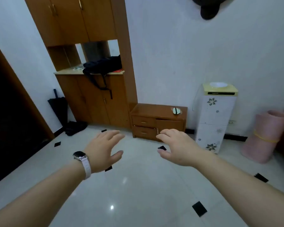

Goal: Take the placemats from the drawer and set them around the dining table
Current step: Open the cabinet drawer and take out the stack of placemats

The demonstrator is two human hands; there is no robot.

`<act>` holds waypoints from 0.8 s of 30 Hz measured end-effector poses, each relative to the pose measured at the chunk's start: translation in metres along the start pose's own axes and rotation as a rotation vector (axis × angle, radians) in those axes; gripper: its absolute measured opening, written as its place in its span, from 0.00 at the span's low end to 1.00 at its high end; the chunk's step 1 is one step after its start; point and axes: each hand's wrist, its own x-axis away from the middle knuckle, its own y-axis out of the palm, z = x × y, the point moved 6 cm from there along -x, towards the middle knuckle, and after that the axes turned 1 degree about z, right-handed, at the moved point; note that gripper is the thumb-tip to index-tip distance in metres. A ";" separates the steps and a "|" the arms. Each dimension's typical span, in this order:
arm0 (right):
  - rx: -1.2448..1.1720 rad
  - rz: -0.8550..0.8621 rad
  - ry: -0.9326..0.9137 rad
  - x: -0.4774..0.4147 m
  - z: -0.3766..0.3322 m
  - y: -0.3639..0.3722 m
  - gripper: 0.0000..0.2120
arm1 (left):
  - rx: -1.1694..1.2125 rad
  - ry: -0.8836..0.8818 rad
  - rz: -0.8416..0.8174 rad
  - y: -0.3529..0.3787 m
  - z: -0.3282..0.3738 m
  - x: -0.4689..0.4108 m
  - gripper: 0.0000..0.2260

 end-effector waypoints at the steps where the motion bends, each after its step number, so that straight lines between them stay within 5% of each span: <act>1: -0.008 -0.009 0.005 -0.003 -0.001 0.004 0.28 | 0.019 -0.015 0.006 0.003 -0.004 0.000 0.25; 10: 0.022 -0.084 0.086 -0.055 0.001 0.052 0.27 | 0.089 -0.018 -0.044 0.077 -0.064 -0.011 0.28; 24: 0.044 -0.167 0.079 -0.261 -0.084 0.123 0.28 | 0.190 -0.105 -0.030 0.128 -0.278 -0.052 0.27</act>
